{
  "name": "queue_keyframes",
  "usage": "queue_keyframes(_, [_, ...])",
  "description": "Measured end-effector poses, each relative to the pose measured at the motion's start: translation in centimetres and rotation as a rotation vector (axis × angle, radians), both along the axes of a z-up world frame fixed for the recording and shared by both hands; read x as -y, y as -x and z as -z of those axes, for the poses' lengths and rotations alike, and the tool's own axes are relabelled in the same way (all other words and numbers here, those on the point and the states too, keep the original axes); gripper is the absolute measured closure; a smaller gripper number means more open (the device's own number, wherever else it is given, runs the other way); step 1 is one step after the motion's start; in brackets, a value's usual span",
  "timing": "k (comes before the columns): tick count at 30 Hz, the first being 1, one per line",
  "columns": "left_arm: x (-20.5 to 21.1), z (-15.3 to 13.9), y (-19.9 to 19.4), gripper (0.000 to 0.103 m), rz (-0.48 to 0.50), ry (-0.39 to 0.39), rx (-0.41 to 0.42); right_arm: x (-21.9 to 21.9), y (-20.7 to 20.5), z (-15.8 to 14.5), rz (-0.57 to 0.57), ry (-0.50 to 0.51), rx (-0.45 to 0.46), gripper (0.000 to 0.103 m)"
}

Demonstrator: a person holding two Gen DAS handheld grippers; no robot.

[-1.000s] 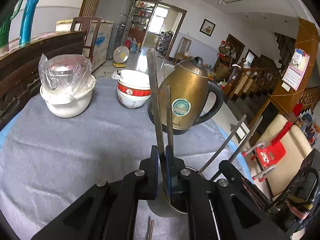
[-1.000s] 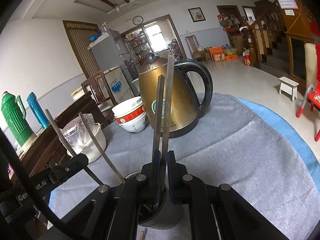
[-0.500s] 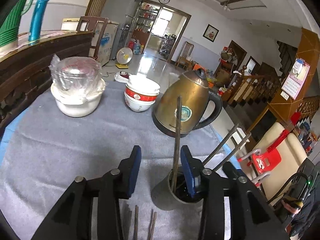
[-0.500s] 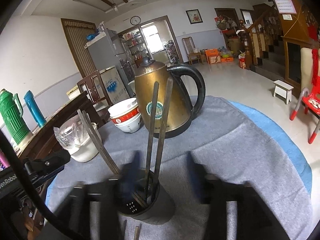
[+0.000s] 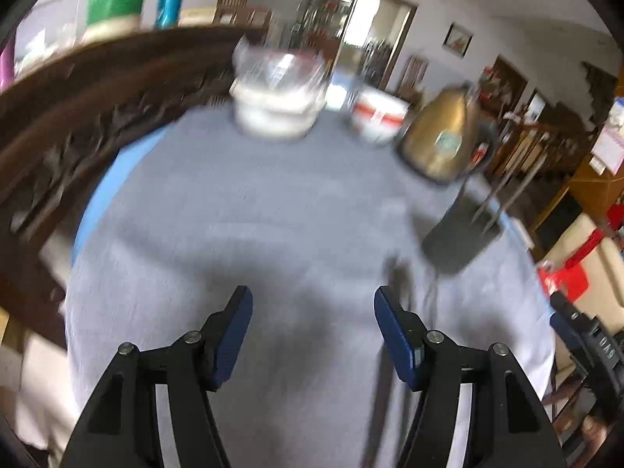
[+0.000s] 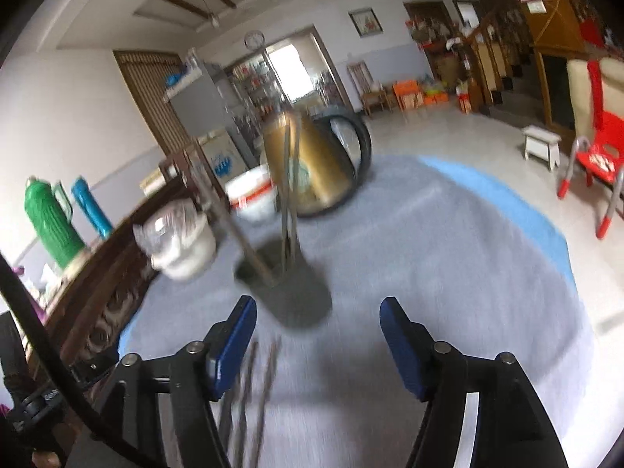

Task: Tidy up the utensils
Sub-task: 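Move both open tools back over the remaining chopsticks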

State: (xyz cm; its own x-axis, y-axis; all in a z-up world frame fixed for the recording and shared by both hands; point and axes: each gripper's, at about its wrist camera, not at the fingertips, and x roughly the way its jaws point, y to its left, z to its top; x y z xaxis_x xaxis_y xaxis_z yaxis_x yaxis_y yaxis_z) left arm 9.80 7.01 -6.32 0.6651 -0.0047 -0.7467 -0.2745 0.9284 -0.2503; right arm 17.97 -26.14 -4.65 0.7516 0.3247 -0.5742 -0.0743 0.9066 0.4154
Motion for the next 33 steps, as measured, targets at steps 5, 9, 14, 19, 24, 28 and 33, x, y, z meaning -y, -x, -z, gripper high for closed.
queue_keyframes(5, [-0.5, 1.8, 2.2, 0.037, -0.03, 0.01, -0.052, -0.7, 2.3, 2.6, -0.001, -0.036, -0.075, 0.034])
queue_keyframes(9, [0.4, 1.2, 2.8, 0.037, -0.01, -0.014, -0.008, -1.7, 2.9, 2.3, -0.033, -0.009, -0.073, 0.034])
queue_keyframes(14, [1.5, 0.4, 2.9, 0.037, 0.027, -0.026, 0.011, -2.6, 2.8, 2.2, -0.043, 0.013, -0.077, 0.034])
queue_keyframes(19, [2.0, -0.1, 3.6, 0.037, 0.038, -0.049, 0.045, -3.3, 3.3, 2.1, -0.057, 0.026, -0.068, 0.034])
queue_keyframes(24, [2.3, -0.5, 3.2, 0.037, 0.059, -0.048, 0.057, -3.5, 2.9, 2.0, -0.056, 0.023, -0.077, 0.034])
queue_keyframes(28, [2.3, -0.6, 3.3, 0.037, 0.059, -0.047, 0.073, -3.6, 3.3, 1.7, -0.062, 0.034, -0.062, 0.034])
queue_keyframes(33, [2.4, -0.6, 2.9, 0.037, 0.069, -0.05, 0.064, -3.4, 2.7, 2.0, -0.054, 0.026, -0.094, 0.034])
